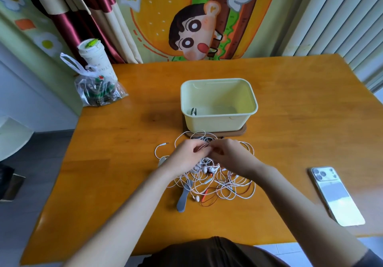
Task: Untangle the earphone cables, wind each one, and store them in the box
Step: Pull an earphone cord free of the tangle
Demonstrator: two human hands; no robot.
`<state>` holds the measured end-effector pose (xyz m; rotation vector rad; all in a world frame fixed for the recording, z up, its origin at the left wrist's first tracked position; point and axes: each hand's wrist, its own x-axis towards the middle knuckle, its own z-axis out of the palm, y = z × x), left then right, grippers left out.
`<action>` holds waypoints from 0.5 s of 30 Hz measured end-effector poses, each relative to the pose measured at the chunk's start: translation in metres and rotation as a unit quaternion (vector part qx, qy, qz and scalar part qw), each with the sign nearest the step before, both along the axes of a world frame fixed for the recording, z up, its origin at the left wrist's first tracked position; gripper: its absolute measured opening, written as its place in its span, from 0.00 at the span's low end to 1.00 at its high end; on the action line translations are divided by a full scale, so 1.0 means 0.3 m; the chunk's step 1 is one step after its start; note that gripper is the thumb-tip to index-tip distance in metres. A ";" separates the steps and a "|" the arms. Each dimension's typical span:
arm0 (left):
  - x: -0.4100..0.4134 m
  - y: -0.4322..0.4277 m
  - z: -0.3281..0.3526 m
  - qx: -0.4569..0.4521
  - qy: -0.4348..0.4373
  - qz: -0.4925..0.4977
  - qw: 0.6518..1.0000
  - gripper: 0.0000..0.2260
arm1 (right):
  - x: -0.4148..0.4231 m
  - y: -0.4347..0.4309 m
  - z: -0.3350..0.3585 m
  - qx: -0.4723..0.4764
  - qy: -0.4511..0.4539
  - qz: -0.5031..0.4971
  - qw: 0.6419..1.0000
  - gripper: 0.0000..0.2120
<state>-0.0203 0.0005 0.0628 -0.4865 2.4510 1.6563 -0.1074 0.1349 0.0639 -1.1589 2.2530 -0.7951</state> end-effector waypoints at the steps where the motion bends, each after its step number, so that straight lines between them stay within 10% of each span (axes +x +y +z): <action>1: 0.000 -0.007 -0.005 -0.024 -0.005 -0.007 1.000 0.12 | -0.002 0.003 0.000 0.000 -0.008 0.000 1.000 0.11; 7: 0.036 -0.025 -0.016 -0.051 -0.036 -0.025 0.998 0.12 | -0.016 0.035 -0.005 -0.022 -0.065 -0.035 0.997 0.13; 15: 0.051 -0.213 -0.043 0.168 0.037 0.409 0.896 0.11 | -0.070 0.124 -0.070 0.040 -0.092 -0.045 0.994 0.12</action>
